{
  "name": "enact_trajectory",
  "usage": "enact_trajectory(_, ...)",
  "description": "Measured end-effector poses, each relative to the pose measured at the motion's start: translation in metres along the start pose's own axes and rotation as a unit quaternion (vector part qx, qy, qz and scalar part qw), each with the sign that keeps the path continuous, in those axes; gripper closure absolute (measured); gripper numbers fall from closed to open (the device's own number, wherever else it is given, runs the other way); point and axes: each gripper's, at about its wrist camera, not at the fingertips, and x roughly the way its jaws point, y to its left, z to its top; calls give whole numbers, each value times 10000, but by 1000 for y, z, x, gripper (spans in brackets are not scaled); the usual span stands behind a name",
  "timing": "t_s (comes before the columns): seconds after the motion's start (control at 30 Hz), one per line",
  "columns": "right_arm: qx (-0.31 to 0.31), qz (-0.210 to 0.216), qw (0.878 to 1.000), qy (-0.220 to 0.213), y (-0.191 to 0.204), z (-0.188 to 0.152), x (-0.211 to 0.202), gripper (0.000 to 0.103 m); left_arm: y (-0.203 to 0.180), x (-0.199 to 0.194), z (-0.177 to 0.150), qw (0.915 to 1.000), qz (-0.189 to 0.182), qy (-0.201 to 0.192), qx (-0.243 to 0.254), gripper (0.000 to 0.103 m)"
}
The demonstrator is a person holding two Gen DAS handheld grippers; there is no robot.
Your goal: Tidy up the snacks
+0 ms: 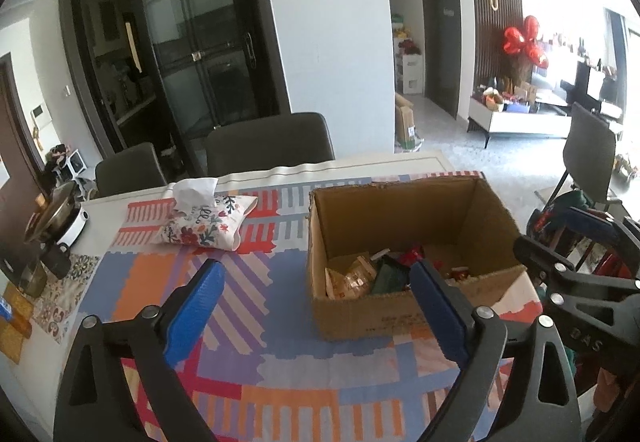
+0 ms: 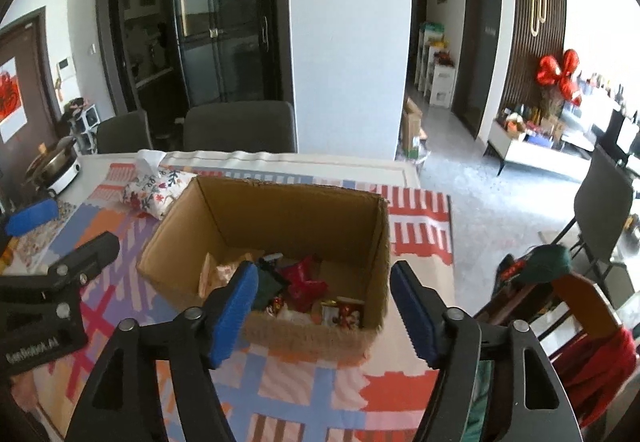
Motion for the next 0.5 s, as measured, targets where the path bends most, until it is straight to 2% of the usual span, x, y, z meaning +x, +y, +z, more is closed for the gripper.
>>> enact_trajectory(0.13, 106, -47, 9995, -296, 1, -18, -33, 20, 1, -25, -19, 9998, -52, -196, -38, 3)
enact_trajectory(0.33, 138, -155, 9977, -648, 5, -44, -73, 15, 0, -64, -51, 9990, -7, -453, -47, 0)
enact_trajectory(0.5, 196, -163, 9963, -816, 9, -69, -100, 13, 2, -90, -74, 9985, -105, -529, -112, 0)
